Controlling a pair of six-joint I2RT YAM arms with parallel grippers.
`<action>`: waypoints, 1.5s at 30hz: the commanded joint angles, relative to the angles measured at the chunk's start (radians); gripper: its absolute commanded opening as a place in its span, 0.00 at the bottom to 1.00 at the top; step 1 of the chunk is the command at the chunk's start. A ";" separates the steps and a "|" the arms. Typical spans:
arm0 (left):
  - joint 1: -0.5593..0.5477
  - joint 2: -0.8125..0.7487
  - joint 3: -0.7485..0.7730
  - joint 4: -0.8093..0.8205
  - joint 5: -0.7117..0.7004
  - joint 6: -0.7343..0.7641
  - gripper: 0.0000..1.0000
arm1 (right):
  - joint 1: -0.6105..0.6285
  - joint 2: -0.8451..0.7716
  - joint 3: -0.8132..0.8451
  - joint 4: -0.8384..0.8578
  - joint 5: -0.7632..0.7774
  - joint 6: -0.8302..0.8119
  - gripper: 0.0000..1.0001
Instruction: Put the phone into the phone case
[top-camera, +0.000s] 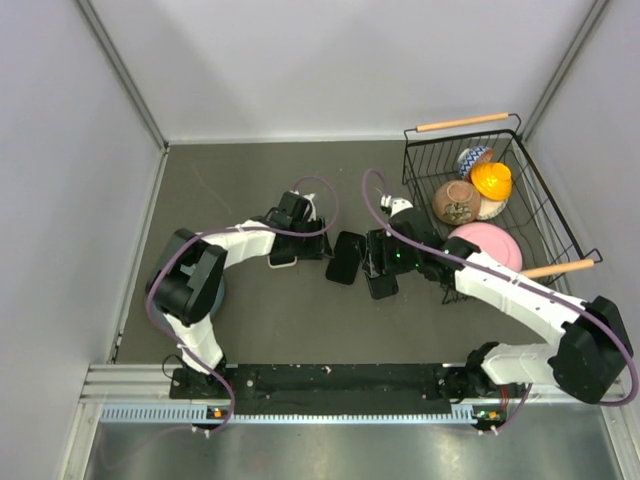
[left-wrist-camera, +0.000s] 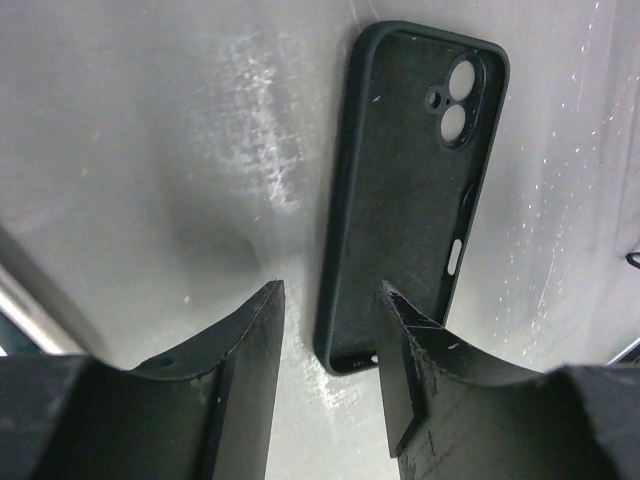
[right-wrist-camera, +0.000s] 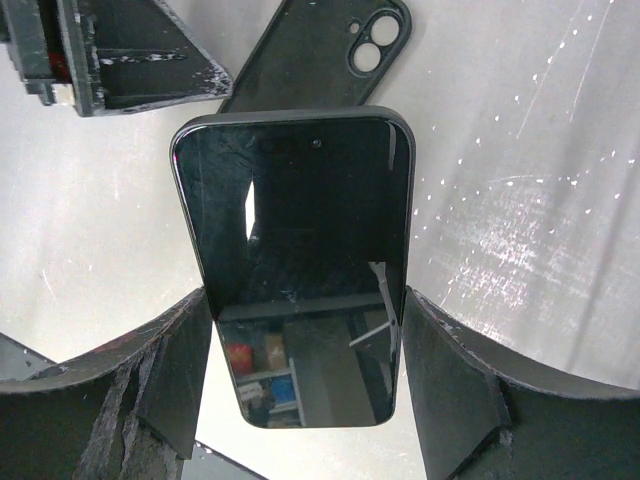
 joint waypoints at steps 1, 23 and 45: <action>-0.033 0.044 0.066 0.011 -0.031 0.023 0.45 | -0.007 -0.071 -0.010 0.065 0.007 0.035 0.36; -0.111 -0.121 -0.196 0.100 -0.068 -0.196 0.02 | -0.007 -0.189 -0.114 0.102 0.020 0.049 0.36; -0.121 -0.557 -0.261 -0.035 -0.339 -0.184 0.99 | 0.023 -0.062 -0.091 0.232 0.016 0.232 0.36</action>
